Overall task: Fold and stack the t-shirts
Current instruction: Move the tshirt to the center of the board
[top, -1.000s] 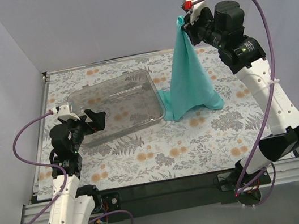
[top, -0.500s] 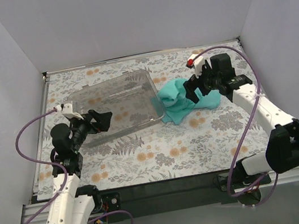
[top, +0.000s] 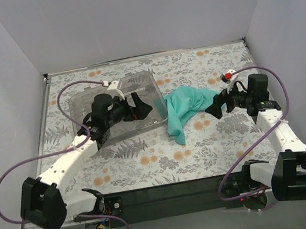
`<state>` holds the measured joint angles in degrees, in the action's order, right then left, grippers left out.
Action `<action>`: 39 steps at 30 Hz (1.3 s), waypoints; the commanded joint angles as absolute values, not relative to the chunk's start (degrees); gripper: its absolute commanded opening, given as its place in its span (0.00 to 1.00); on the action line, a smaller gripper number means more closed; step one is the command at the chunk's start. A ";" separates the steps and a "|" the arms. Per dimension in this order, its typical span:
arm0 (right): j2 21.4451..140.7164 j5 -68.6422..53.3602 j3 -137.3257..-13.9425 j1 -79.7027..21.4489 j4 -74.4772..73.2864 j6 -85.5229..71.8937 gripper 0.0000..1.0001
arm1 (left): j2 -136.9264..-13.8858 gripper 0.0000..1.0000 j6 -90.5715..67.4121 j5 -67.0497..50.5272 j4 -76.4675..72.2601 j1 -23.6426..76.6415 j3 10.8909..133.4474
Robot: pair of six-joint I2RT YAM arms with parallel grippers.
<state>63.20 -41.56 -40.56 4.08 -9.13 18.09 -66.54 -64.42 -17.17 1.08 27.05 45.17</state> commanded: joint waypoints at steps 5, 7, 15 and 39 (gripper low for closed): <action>61.52 -53.17 -39.99 5.62 -3.69 17.05 0.98 | -89.27 0.93 -68.38 5.06 11.04 36.99 64.93; 61.52 -53.52 -40.08 5.71 -3.69 16.70 0.98 | -97.86 0.93 -69.87 10.17 15.45 37.70 70.64; 60.56 -53.61 -40.25 6.06 -3.69 16.26 0.98 | -115.74 0.89 -71.81 20.91 25.74 38.76 92.25; 60.03 -53.35 -40.61 7.21 -3.87 15.82 0.98 | -123.32 0.31 -43.62 22.76 29.10 38.85 100.64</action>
